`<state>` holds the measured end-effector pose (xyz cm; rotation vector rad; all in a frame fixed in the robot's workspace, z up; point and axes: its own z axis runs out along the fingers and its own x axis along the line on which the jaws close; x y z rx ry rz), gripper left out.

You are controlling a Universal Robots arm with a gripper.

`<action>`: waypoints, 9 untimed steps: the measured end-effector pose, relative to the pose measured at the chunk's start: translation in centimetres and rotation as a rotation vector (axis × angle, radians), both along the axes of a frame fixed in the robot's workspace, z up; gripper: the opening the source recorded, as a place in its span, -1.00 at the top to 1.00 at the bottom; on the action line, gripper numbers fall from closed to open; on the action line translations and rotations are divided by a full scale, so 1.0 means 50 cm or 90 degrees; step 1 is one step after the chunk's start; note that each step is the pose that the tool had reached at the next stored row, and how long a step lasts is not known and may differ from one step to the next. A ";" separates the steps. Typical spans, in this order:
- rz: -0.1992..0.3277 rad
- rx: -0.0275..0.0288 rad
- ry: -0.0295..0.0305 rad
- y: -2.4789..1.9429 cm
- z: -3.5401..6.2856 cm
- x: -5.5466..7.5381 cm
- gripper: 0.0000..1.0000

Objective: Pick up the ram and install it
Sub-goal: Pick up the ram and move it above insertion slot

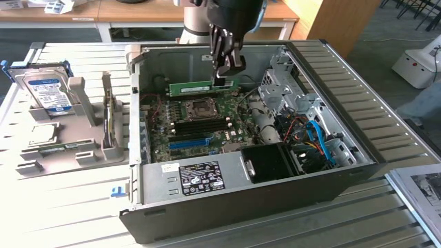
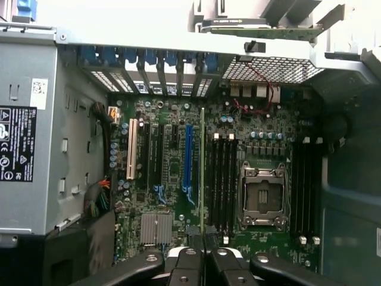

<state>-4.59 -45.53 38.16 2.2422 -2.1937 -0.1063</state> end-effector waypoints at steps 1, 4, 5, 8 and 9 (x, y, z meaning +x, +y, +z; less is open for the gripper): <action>0.000 0.0000 0.0000 0.0000 0.000 0.003 0.76; 0.000 0.0000 0.0000 0.0000 0.000 0.012 0.76; 0.000 0.0000 0.0000 0.0000 0.000 0.013 0.76; 0.000 0.0000 0.0000 0.0000 0.000 0.014 0.76; 0.000 0.0000 0.0000 0.0000 0.000 0.014 0.76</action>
